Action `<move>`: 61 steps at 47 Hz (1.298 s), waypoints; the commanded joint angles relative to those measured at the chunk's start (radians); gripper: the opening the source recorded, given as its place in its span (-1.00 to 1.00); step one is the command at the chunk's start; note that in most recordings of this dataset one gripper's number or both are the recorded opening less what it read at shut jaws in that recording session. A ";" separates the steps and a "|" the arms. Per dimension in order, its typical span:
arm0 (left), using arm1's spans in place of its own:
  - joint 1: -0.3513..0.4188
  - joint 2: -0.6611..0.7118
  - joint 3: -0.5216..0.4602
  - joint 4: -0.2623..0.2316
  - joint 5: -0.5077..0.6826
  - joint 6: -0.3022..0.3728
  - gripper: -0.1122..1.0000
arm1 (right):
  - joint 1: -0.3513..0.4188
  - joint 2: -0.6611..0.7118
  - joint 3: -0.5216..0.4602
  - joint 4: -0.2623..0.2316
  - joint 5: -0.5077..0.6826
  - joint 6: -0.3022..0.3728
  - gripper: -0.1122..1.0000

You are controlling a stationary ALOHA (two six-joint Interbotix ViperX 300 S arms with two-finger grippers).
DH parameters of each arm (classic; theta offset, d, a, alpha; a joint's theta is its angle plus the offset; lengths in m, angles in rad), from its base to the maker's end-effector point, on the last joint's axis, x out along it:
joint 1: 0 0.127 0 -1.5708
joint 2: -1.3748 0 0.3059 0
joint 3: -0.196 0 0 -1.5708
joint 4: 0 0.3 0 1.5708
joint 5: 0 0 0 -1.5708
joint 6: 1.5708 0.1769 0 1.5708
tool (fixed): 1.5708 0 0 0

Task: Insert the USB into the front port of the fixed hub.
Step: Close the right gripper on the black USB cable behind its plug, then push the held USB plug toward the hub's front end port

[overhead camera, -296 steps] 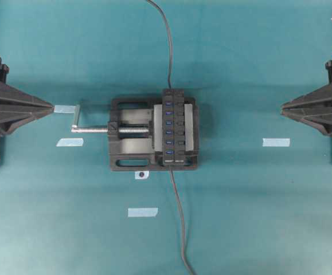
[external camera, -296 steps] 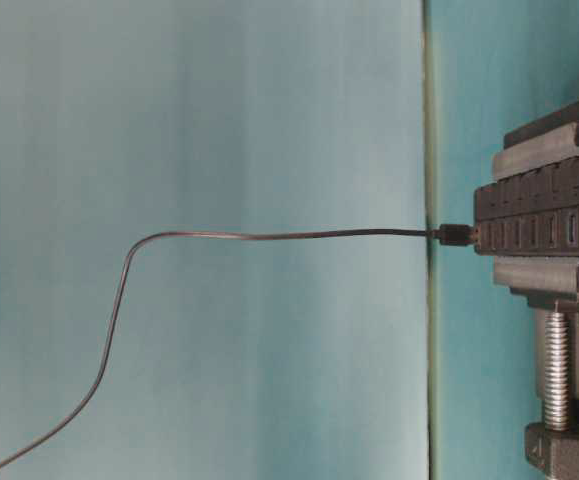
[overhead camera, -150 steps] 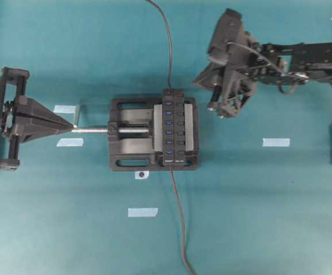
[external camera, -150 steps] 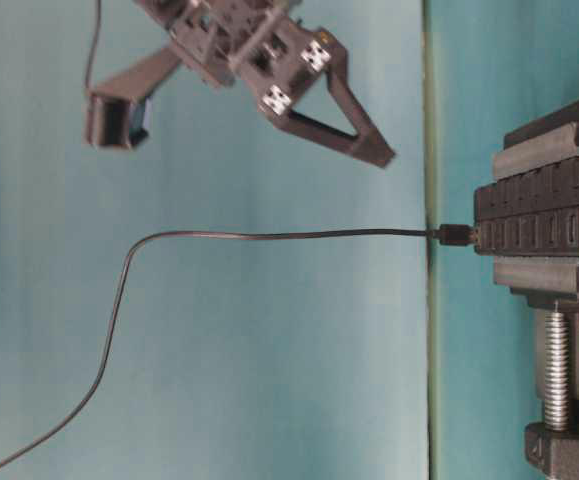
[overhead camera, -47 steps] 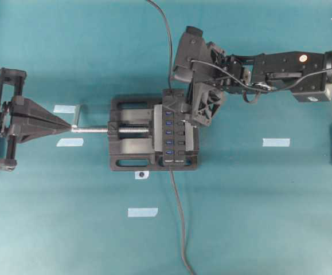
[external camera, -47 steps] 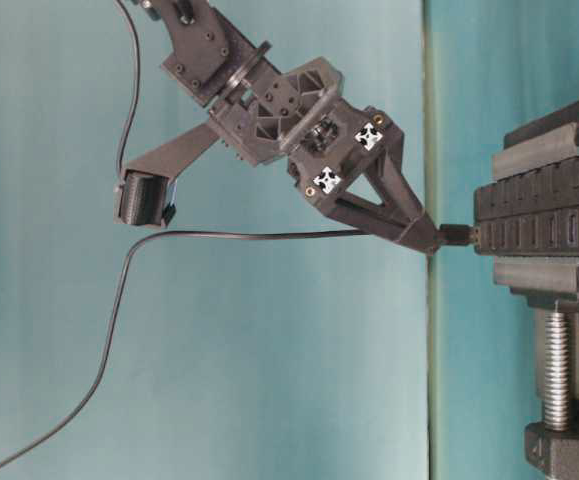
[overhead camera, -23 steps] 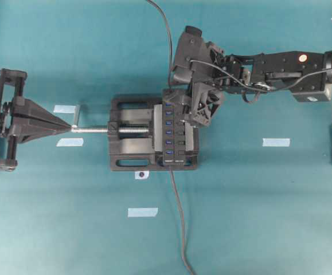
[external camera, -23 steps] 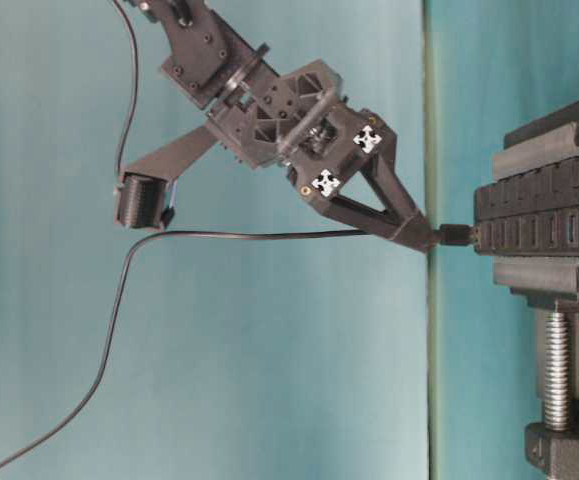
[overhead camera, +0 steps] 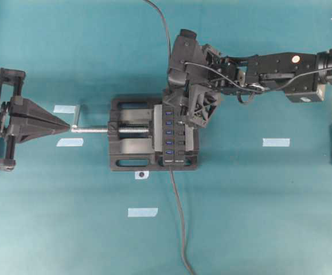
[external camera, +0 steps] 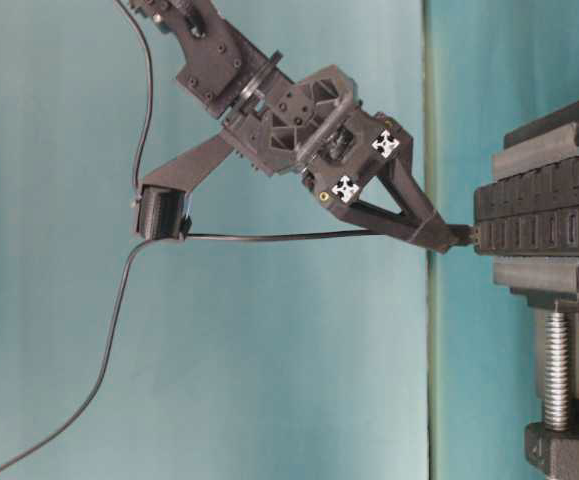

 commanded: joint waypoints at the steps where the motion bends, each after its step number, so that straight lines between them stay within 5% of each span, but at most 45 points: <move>1: -0.002 0.003 -0.011 0.002 -0.011 0.000 -0.79 | 0.005 -0.011 -0.028 -0.002 0.005 -0.003 -0.17; 18: 0.000 0.003 -0.011 0.002 -0.012 -0.003 -0.79 | 0.005 -0.008 -0.043 0.003 0.077 0.002 -0.69; 61: -0.002 -0.017 -0.021 0.002 -0.011 -0.009 -0.79 | 0.055 -0.089 -0.087 0.017 0.207 0.029 -0.72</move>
